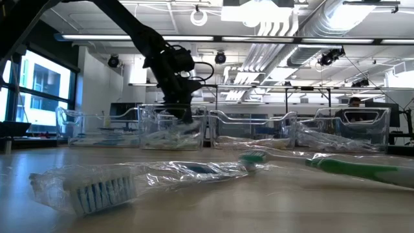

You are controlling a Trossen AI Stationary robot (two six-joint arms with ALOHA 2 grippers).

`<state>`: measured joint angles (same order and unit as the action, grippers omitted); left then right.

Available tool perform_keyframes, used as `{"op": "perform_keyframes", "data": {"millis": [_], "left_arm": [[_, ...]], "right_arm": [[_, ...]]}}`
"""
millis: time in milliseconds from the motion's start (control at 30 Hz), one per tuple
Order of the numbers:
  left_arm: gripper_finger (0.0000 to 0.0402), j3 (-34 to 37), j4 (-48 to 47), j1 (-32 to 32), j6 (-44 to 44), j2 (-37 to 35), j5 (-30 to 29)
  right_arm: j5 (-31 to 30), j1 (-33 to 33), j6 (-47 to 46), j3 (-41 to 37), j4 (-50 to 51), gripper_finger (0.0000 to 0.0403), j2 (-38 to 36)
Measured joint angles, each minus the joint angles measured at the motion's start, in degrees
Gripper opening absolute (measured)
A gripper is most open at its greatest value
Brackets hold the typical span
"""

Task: Pick & Place Toothbrushes
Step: Put the green toothbrush into the middle left transparent bin

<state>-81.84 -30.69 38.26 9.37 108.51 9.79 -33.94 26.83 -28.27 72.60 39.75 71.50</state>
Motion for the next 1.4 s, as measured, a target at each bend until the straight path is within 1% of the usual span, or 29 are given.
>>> {"op": "perform_keyframes", "data": {"millis": [167, 300, 433, 567, 700, 900, 1000, 1133, 1233, 1400], "left_arm": [[0.0126, 0.0, 3.6, -0.1, 1.5, 0.1, 1.4], [0.0154, 0.0, 5.9, 0.0, 1.4, 0.1, 1.3], [0.0161, 0.0, 6.0, 0.0, 1.5, 0.1, 1.2], [0.0161, 0.0, 6.8, 0.0, 1.3, 0.1, 3.0], [0.0161, 0.0, 6.5, -0.1, 0.9, -0.1, 1.9], [0.0161, 0.0, 5.2, -1.7, -7.9, -4.6, 2.3], [0.0161, 0.0, 4.3, -4.1, -11.1, -8.0, -0.5], [0.0161, 0.0, 4.1, -8.7, -13.1, -13.6, -7.1], [0.0161, 0.0, 4.6, -13.3, -14.1, -17.5, -11.9], [0.0161, 0.0, 5.6, -22.2, -15.9, -23.3, -16.6]], "right_arm": [[-0.1, 0.0, 0.0, 0.0, 0.0, 0.0003, 0.0], [-0.1, 0.0, 0.0, 0.0, 0.0, 0.0003, 0.0], [-0.1, 0.0, 0.0, 0.0, 0.0, 0.0003, 0.0], [-0.1, 0.0, 0.3, 0.0, 0.0, 0.0003, 0.0], [-0.1, 0.0, 1.1, 0.0, 0.0, 0.0003, 0.0], [1.0, 0.0, 1.1, 0.0, 0.0, 0.0003, 0.0], [1.1, 0.0, 1.2, 0.0, 0.0, 0.0003, 0.0], [1.1, 0.0, 1.2, 0.0, 0.0, 0.0003, 0.0], [1.1, 0.0, 1.2, 0.0, 0.0, 0.0003, 0.0], [1.1, 0.0, 0.9, 0.0, -0.1, 0.0003, 0.0]]}}
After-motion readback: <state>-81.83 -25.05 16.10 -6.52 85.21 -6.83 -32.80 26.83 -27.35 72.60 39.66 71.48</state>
